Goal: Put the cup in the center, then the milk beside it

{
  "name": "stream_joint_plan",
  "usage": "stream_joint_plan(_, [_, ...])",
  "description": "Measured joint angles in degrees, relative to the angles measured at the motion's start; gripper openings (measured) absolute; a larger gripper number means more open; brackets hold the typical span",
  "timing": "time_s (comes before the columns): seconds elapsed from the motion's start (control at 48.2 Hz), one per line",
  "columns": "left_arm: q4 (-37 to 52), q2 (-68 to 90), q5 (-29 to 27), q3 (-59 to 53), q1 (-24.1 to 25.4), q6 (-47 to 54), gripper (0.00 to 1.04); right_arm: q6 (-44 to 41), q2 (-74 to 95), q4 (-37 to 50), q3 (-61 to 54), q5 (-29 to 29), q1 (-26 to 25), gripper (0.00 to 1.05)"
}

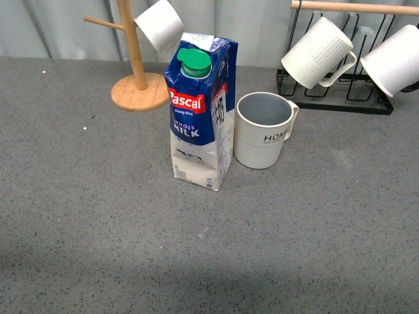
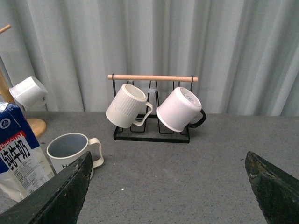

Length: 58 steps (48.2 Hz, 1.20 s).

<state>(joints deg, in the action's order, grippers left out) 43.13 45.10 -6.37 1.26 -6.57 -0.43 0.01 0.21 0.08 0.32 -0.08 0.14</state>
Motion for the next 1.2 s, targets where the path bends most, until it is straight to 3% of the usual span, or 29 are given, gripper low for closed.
stream_joint_plan(0.104, [-3.2,-3.6,1.2,-0.1,1.0,0.0,0.04,0.0,0.0,0.0,0.0,0.0,0.0,0.96])
stream_joint_plan(0.187, [-6.0,-6.9,5.7,-0.1,4.5,0.0,0.04,0.0,0.0,0.0,0.0,0.0,0.0,0.96])
stream_joint_plan(0.291, [-9.3,-10.6,5.9,-0.1,6.3,0.0,0.04,0.0,0.0,0.0,0.0,0.0,0.0,0.96])
stream_joint_plan(1.204, [-28.4,-30.6,6.3,-0.2,6.4,0.0,0.04,0.0,0.0,0.0,0.0,0.0,0.0,0.96])
